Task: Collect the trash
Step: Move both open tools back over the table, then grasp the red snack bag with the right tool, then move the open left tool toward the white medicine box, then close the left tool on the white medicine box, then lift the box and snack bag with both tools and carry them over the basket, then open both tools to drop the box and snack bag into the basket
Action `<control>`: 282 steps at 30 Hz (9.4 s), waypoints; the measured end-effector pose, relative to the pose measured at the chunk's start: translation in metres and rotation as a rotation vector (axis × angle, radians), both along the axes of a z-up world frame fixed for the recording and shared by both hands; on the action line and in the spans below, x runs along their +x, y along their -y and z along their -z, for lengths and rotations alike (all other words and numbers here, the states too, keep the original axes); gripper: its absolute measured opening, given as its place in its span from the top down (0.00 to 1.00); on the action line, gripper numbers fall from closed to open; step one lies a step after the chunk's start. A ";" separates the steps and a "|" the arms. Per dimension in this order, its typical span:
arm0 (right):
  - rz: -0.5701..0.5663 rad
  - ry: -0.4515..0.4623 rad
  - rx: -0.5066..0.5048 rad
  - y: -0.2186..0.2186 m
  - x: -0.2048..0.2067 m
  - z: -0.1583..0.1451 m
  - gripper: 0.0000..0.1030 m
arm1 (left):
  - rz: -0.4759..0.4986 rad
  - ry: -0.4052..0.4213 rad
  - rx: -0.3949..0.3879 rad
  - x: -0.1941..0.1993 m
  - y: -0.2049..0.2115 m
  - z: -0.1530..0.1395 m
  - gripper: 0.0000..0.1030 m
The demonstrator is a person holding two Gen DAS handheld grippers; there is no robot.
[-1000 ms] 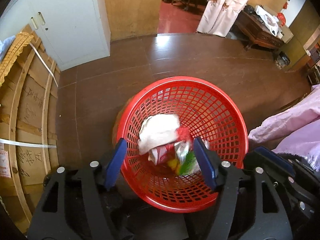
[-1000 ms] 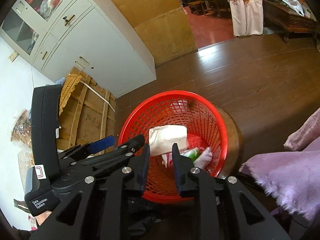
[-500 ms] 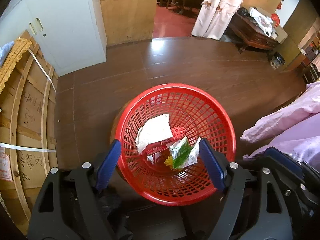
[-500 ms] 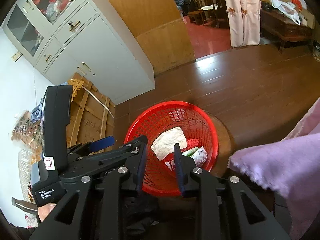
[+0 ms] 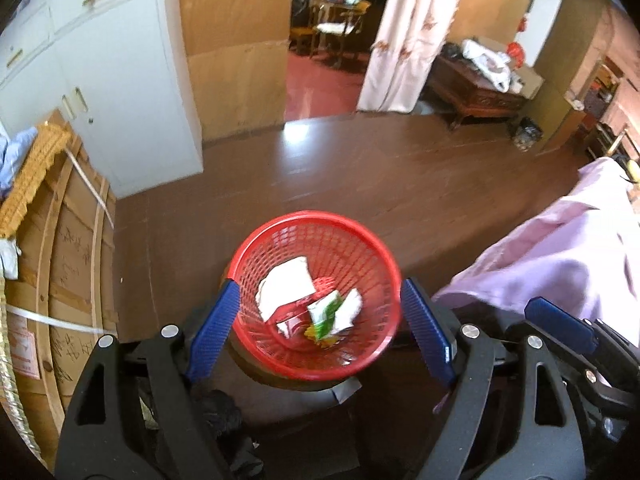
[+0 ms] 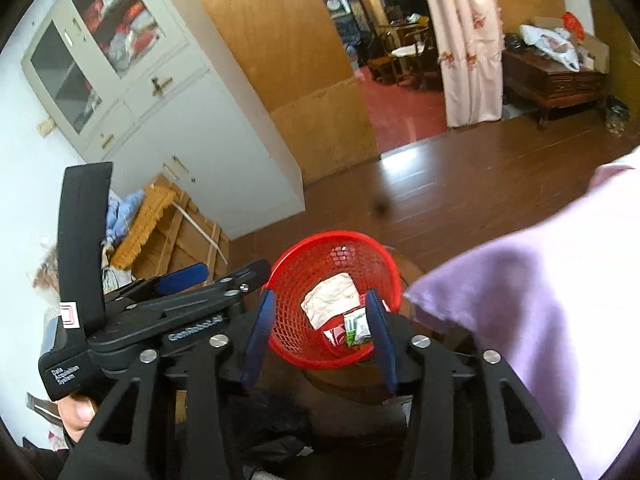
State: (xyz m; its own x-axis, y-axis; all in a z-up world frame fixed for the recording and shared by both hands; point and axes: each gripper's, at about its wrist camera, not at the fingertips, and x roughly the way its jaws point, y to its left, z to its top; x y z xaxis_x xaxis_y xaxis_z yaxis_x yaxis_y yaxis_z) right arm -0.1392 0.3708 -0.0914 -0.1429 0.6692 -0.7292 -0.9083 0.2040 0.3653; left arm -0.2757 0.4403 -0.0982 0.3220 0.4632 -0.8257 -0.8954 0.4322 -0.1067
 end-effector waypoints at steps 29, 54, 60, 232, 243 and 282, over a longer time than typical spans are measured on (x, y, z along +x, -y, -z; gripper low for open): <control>0.918 0.259 0.061 0.456 0.186 -0.094 0.08 | 0.902 0.111 0.212 0.269 0.337 -0.105 0.11; 1.188 0.429 -0.225 0.568 0.314 -0.060 0.14 | 1.187 0.027 0.082 0.459 0.438 -0.040 0.11; 1.151 0.466 -0.322 0.560 0.354 -0.046 0.24 | 1.199 -0.015 0.107 0.461 0.432 -0.033 0.11; 0.368 0.147 0.046 0.144 0.055 -0.057 0.69 | 0.318 0.076 0.066 0.077 0.092 -0.033 0.84; 0.207 0.153 0.000 0.066 0.008 -0.047 0.69 | 0.131 0.056 0.008 0.022 0.025 -0.004 0.84; 0.035 -0.054 -0.310 -0.122 -0.013 0.126 0.69 | -0.071 -0.131 -0.261 0.006 -0.072 0.151 0.83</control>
